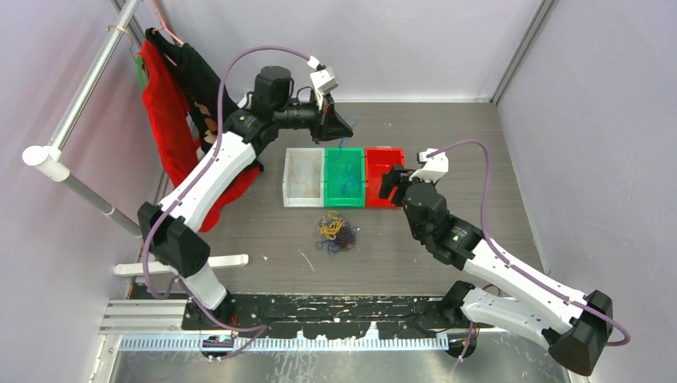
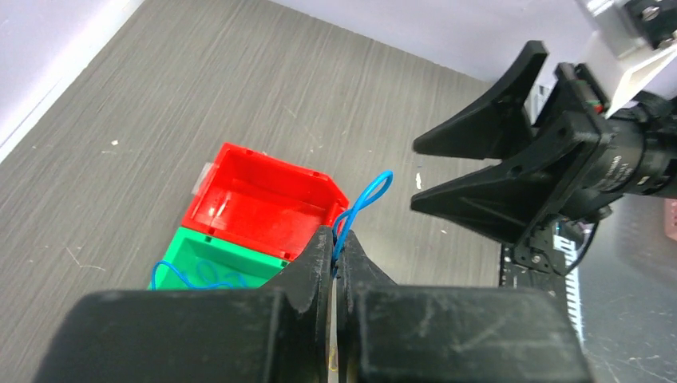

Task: Untangle the cables
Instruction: Untie the cable.

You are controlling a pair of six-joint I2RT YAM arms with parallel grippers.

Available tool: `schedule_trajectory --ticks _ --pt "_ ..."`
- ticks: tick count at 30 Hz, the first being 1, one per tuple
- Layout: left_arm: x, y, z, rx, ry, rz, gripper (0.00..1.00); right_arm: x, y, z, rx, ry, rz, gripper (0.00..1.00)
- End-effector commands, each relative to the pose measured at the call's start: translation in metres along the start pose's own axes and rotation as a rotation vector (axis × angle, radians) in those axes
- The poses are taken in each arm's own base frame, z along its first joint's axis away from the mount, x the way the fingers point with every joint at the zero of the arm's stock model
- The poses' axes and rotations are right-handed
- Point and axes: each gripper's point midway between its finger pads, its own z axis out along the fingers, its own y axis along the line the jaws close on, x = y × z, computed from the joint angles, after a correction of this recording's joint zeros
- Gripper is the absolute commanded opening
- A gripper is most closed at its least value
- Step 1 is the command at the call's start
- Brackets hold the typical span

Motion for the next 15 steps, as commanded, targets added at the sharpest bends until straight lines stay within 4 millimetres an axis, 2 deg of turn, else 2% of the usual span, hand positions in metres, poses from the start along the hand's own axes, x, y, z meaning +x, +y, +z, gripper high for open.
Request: schedule_trajectory --ticks 1,7,10,15 --pt "-0.026 0.014 0.010 -0.014 -0.061 0.124 0.00 -0.005 -0.023 -0.003 0.059 -0.021 0.076 0.72" --pt "0.002 0.047 0.029 -0.077 0.007 0.265 0.00 -0.001 -0.038 -0.009 0.075 -0.016 0.092 0.71" --pt "0.009 0.060 0.037 -0.102 0.025 0.305 0.00 0.003 -0.042 -0.012 0.072 -0.013 0.102 0.71" --pt "0.009 0.061 0.052 -0.087 0.025 0.308 0.00 0.007 -0.048 -0.016 0.077 -0.014 0.112 0.71"
